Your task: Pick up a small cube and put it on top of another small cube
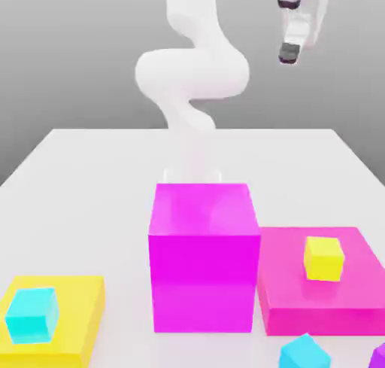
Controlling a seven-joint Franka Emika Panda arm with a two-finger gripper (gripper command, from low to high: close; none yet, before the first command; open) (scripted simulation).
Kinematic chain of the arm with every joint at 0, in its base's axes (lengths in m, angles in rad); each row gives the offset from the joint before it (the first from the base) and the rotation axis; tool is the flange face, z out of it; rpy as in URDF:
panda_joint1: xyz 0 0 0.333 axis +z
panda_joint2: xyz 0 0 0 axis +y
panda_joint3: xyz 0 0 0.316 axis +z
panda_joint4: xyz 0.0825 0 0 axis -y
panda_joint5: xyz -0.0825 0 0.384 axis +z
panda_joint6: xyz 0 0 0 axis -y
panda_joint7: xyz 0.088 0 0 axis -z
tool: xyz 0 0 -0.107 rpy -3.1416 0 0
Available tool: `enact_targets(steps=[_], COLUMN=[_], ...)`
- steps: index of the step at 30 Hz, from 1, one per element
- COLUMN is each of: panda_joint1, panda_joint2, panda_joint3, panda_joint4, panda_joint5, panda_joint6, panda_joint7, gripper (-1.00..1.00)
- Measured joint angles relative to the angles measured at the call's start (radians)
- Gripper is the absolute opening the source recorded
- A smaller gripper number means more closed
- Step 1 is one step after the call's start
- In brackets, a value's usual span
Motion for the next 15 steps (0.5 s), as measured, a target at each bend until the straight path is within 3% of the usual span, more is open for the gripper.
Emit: enact_targets(steps=[15], panda_joint1=[0.025], panda_joint2=[0.293], panda_joint3=[-0.031], panda_joint4=[0.009], panda_joint5=[-0.076], panda_joint6=[0.037], panda_joint7=[-0.558], gripper=[0.00])
